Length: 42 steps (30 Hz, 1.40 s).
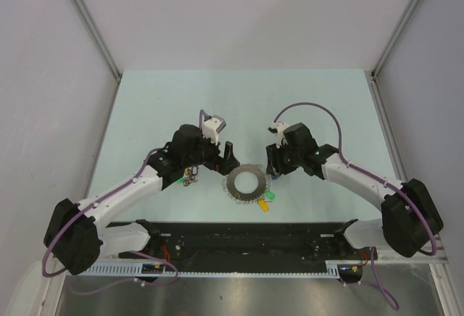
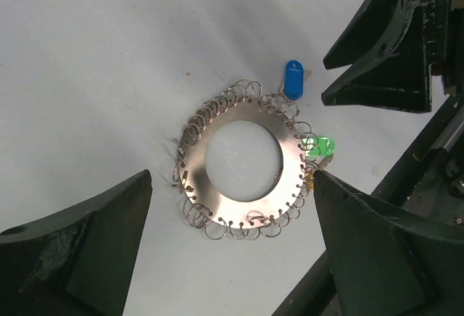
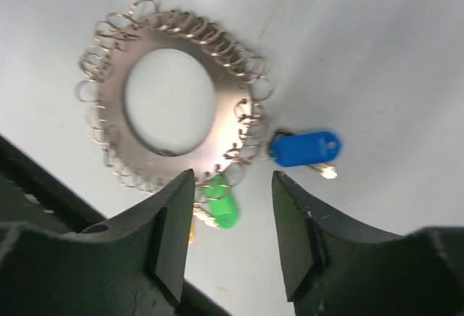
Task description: Put the keys on the keyring
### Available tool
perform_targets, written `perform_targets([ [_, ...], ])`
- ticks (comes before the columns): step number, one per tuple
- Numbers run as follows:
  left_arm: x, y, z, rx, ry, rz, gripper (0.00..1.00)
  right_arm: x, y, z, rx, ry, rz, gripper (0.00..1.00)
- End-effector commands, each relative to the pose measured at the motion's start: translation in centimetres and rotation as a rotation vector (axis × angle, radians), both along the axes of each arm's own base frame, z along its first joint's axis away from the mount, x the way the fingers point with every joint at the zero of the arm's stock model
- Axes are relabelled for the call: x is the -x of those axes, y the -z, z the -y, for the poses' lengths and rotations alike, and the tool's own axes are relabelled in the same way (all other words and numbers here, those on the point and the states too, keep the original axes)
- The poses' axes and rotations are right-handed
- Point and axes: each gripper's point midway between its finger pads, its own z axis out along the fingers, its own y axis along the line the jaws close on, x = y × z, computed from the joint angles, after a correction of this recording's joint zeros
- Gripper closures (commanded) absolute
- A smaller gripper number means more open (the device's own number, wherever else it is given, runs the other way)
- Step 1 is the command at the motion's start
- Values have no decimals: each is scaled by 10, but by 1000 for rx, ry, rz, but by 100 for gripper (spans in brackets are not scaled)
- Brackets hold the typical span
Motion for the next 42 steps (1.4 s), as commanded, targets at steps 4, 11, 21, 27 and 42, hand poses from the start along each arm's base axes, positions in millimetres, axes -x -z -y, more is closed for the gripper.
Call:
perform_targets([
  [4, 2, -28, -4, -38, 42, 67, 4, -8, 26, 27, 295, -249, 68, 61],
  [11, 10, -31, -10, -52, 71, 94, 4, -16, 44, 22, 330, -331, 89, 66],
  [21, 14, -26, -10, -63, 99, 105, 3, -21, 48, 4, 315, -418, 153, 69],
  [27, 15, -24, -10, -59, 101, 106, 3, -21, 59, 1, 328, -438, 148, 69],
  [42, 16, -18, -5, -53, 118, 78, 3, -25, 51, -12, 315, -461, 210, 67],
])
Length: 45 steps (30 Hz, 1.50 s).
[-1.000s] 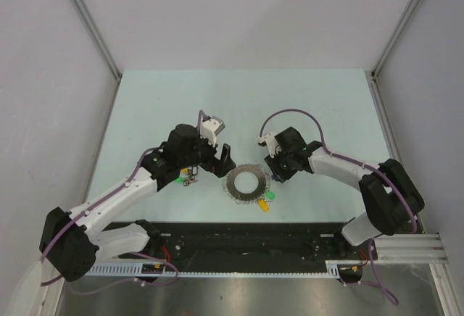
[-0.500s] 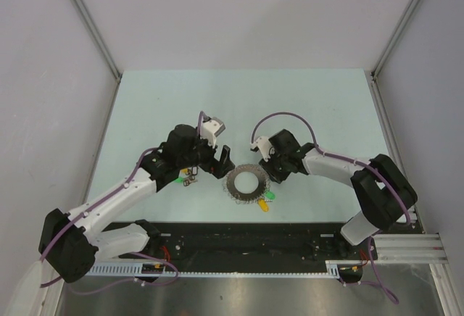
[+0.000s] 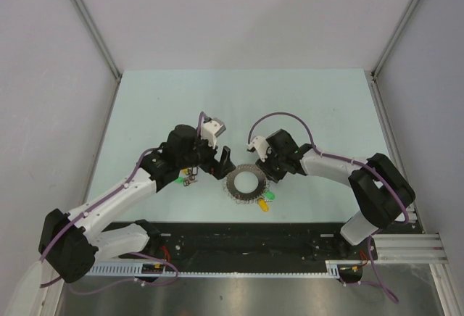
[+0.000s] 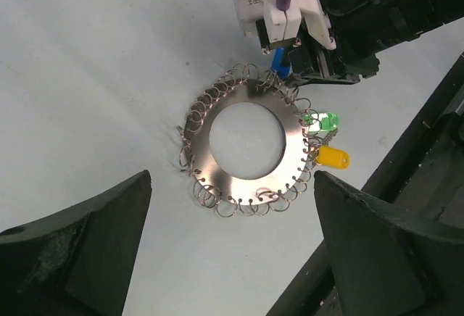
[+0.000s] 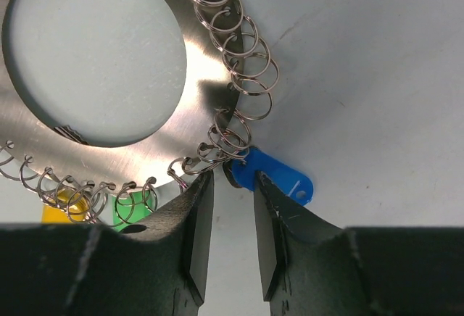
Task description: Put the keys on the keyring
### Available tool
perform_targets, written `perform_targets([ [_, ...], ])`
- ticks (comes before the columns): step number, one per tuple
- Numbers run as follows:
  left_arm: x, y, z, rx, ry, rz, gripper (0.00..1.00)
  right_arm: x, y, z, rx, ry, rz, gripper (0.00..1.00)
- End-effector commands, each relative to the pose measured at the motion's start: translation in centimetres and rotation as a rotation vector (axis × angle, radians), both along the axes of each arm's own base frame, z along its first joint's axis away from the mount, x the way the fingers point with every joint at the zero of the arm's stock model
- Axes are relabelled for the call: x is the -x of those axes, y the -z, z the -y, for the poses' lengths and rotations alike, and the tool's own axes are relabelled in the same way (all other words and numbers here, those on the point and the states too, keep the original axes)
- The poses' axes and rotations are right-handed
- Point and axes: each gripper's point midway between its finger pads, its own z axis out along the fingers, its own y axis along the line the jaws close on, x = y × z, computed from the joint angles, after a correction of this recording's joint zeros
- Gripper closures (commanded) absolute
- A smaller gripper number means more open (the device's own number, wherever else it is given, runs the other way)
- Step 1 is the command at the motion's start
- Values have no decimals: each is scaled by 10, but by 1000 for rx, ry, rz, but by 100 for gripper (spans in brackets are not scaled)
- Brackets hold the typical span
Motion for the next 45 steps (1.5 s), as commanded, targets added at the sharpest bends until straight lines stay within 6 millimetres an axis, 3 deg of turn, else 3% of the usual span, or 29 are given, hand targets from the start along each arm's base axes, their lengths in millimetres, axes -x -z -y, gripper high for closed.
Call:
perform_targets([
  [1, 2, -3, 7, 21, 35, 11, 3, -12, -11, -13, -32, -16, 54, 69],
  [8, 4, 1, 14, 31, 48, -11, 2, -7, -8, -9, -24, -1, 24, 100],
  [16, 9, 7, 33, 63, 62, -41, 3, -7, -25, -8, -85, 76, 7, 100],
  [25, 2, 26, 61, 106, 42, -39, 5, -1, -29, 16, -130, 289, -74, 100],
  [28, 0, 32, 68, 105, 42, -43, 5, 0, -37, 12, -162, 261, -32, 91],
  [31, -1, 37, 70, 97, 32, -41, 5, -2, -41, 4, -176, 202, 13, 72],
  [37, -5, 64, 65, 41, -19, -81, 4, -13, -30, -2, -191, 179, 6, 60],
  [42, -5, 94, 64, -10, -45, -153, 3, -10, -13, 3, -167, 239, -84, 59],
  [45, -4, 108, 63, -39, -54, -189, 3, -12, -15, 5, -147, 262, -69, 63],
])
